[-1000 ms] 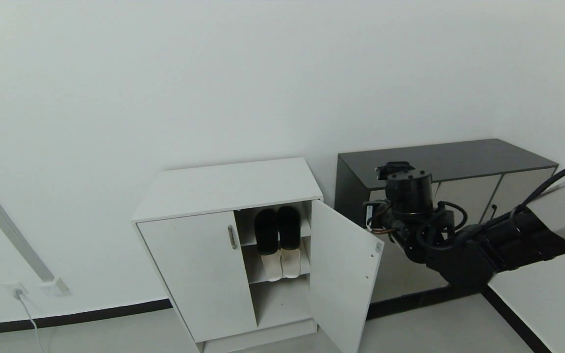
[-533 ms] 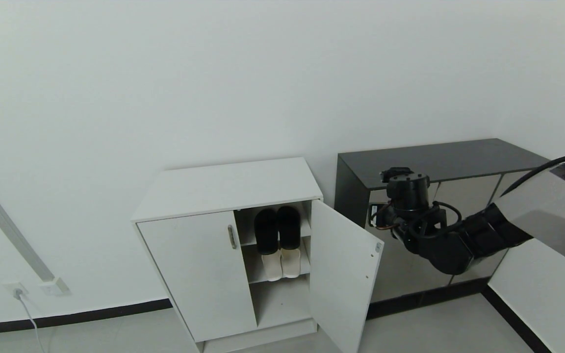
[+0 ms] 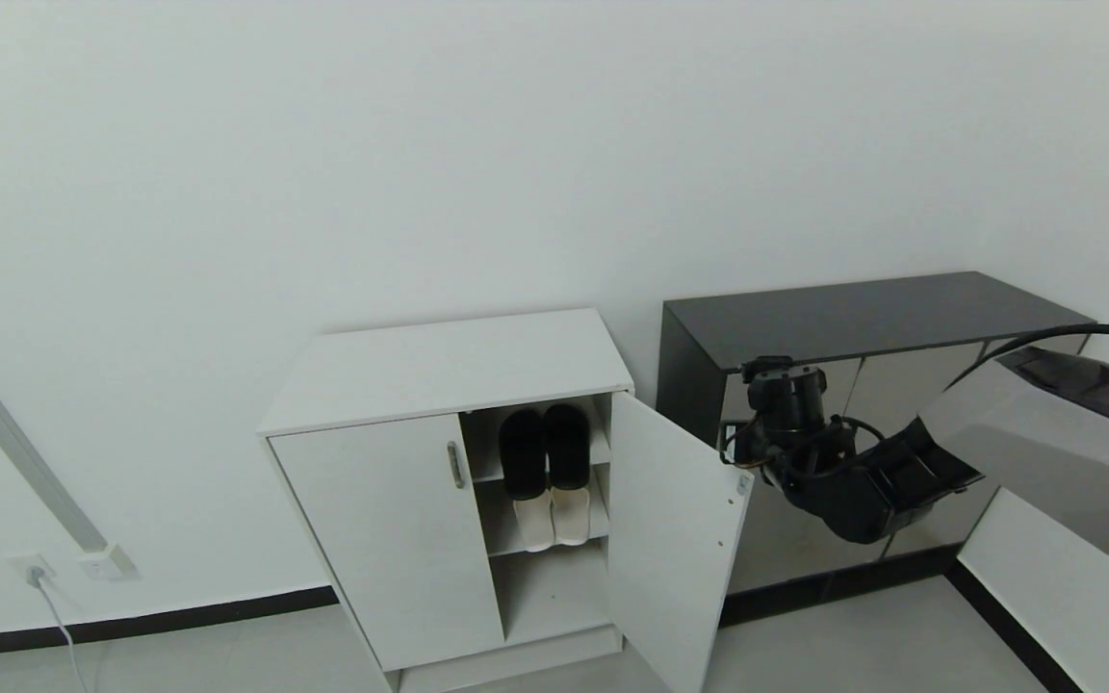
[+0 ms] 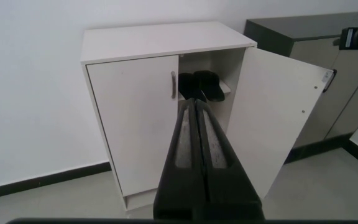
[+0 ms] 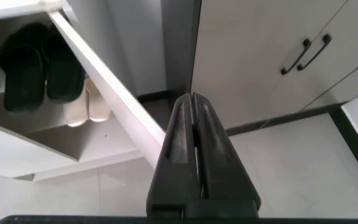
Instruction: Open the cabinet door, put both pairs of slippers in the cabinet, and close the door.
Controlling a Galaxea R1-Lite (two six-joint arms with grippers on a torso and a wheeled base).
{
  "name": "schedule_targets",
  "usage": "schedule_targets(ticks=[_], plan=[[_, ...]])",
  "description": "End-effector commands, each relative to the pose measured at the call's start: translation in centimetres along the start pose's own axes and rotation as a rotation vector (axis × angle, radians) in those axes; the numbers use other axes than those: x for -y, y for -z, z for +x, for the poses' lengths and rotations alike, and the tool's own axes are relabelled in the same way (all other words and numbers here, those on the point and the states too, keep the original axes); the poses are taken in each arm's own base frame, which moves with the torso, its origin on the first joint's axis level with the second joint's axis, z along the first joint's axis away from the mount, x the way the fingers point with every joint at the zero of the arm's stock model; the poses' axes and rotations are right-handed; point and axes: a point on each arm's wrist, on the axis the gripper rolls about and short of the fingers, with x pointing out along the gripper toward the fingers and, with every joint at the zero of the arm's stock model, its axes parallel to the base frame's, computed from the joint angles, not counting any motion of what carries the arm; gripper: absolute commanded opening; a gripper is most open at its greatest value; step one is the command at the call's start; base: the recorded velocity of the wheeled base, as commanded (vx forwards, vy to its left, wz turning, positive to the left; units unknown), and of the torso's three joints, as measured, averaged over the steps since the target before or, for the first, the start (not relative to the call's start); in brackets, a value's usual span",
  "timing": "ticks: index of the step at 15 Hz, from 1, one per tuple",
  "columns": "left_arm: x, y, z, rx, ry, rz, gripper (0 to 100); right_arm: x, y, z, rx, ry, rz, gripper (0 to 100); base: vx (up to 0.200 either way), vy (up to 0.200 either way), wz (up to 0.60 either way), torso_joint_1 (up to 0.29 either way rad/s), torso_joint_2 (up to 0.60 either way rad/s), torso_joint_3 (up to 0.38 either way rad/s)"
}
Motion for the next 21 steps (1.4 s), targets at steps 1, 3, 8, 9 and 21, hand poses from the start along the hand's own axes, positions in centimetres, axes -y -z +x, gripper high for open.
schedule_targets(ticks=[1, 3, 8, 9, 21], plan=[[0.0, 0.0, 0.0, -0.001, 0.001, 0.000, 0, -0.1, 1.2, 0.8, -0.025, 0.006, -0.010, 0, 0.000, 0.000, 0.00, 0.000, 0.00, 0.000], [0.0, 0.0, 0.0, -0.001, -0.001, 0.000, 0, -0.2, 1.6, 1.2, -0.031, 0.009, -0.011, 0, 0.000, 0.000, 0.00, 0.000, 0.00, 0.000], [0.0, 0.0, 0.0, -0.001, 0.001, 0.000, 0, -0.2, 3.2, 2.0, -0.063, 0.015, -0.023, 0, 0.000, 0.000, 0.00, 0.000, 0.00, 0.000], [0.0, 0.0, 0.0, -0.001, -0.001, 0.000, 0, -0.2, 3.4, 2.1, -0.067, 0.016, -0.025, 0, 0.000, 0.000, 0.00, 0.000, 0.00, 0.000], [0.0, 0.0, 0.0, -0.001, 0.001, 0.000, 0, -3.5, 4.2, -2.0, -0.096, -0.078, -0.027, 0, 0.000, 0.000, 0.00, 0.000, 0.00, 0.000]])
